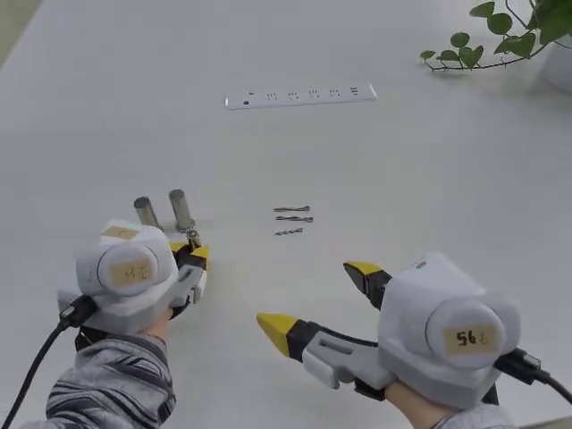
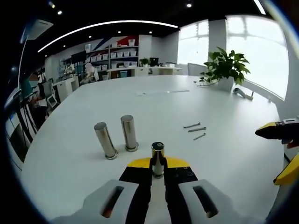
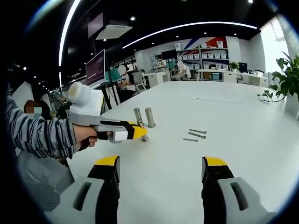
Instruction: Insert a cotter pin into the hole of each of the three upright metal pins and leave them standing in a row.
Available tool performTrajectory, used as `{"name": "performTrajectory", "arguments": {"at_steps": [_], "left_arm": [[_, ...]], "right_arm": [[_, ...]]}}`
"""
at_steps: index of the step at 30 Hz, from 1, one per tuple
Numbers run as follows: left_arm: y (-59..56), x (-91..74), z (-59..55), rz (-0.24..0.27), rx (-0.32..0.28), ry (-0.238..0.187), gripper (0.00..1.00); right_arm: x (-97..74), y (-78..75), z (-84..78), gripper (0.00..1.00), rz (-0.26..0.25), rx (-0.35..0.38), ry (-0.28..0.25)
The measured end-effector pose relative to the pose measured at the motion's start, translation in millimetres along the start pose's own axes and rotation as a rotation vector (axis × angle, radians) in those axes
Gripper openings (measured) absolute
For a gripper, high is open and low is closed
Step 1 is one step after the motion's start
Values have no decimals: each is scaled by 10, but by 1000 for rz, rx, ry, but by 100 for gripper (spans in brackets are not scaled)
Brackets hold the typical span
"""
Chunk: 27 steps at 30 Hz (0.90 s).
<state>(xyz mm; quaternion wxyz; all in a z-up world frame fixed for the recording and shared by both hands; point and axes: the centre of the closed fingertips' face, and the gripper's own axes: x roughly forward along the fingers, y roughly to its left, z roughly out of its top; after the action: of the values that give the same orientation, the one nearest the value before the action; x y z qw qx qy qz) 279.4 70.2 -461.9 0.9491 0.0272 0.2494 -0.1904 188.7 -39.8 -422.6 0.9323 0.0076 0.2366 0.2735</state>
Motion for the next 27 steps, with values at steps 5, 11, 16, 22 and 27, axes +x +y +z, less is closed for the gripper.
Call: {"name": "performTrajectory", "arguments": {"at_steps": [5, 11, 16, 22, 27], "left_arm": [[-73, -2, -42, -7, 6, 4, 5], [-94, -9, -47, -3, 21, 6, 5], [-96, -20, -54, 4, 17, 5, 5], [-103, -23, -69, -4, 16, 13, 9], [-100, -55, -74, -20, 20, 18, 20]], "right_arm": [[-3, -7, 3, 69, -3, -1, -1], [-5, -14, 0, 67, -5, 0, 1], [-9, -15, 0, 66, -6, 4, 2], [-14, -25, -11, 65, -9, 6, 8], [-21, -55, -72, 61, -22, -56, 44]]}}
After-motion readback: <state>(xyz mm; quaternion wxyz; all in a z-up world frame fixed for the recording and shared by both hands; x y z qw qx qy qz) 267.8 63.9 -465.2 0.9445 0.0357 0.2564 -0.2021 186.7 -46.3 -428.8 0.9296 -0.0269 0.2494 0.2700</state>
